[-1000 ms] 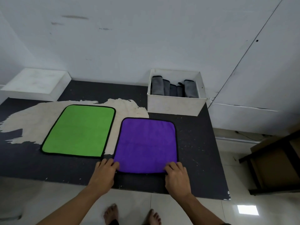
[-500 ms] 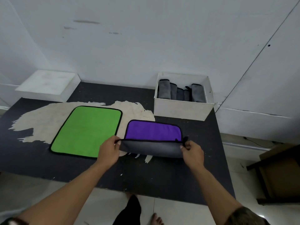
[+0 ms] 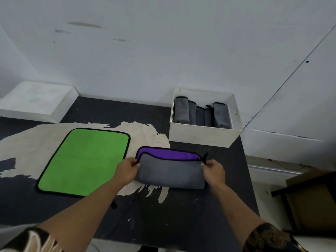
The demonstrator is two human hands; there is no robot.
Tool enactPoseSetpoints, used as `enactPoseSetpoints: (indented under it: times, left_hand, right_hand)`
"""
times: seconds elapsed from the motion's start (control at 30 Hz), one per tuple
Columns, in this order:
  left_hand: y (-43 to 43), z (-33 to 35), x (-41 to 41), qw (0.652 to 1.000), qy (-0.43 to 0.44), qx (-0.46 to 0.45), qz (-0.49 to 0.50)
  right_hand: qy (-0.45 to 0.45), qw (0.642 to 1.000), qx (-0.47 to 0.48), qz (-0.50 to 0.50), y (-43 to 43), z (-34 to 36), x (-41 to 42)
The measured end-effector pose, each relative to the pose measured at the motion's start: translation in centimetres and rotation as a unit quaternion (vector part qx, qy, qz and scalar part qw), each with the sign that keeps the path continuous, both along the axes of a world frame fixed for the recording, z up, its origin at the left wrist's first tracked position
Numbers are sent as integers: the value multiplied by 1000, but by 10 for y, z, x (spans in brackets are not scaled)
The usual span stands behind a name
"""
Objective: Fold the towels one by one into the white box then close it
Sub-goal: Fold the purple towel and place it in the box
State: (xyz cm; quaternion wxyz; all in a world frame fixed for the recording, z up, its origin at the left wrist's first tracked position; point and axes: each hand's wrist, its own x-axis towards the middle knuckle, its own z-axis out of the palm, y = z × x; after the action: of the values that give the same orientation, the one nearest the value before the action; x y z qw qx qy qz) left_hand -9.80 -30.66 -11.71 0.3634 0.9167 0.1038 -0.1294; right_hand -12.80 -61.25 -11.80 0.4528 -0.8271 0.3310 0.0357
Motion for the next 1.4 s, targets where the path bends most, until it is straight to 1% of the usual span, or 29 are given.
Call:
enactPoseSetpoints:
  times: [0.07,0.13,0.27,0.33,0.4,0.5,0.57,0.73,0.8,0.93,1.07,1.13,1.23,1.3,1.4]
  left_hand:
    - [2,-9,4,1000,12,4,4]
    - [3,-11,11,1000,1,-4,19]
    - [3,-9,31,999,-12,-17,32]
    - [5,-10,39,999,7,-3,37]
    - [6,-14,43,998,52,11,30]
    - [7,-19,45,996,90,25,-3]
    - [7,-19,48,996,85,23,-13]
    - [4,-17,54,998,47,47,9]
    - [4,-19,54,998,47,41,14]
    - [6,-20,55,998,46,26,18]
    - [5,-17,58,999,16,11,28]
    - [5,-18,59,999,13,7,38]
    - [5,-20,59,997,52,-18,46]
    - [4,-20,56,996,76,-27,43]
    - [4,-21,44,996,79,17,38]
  right_hand:
    - [33,999,-6,6,-1,-11,1]
    - [42,999,-7,0,-2,-17,3]
    - [-14,998,27,-46,-4,-14,20]
    - [-27,998,30,-46,-3,-10,29]
    - [-6,999,26,-26,-3,-13,36]
    - [75,997,11,23,-4,-24,37]
    - [91,995,0,26,-5,-30,37]
    - [11,1000,-24,-9,2,-26,40]
    - [12,999,-30,-7,4,-26,40]
    - [42,999,-31,4,1,-31,36]
    - [12,999,-34,-10,-2,-26,42]
    - [21,999,-32,-8,-3,-24,45]
    - [66,997,-47,19,-1,-21,43]
    - [81,994,-63,39,1,-17,37]
    - [93,988,-108,52,8,-13,22]
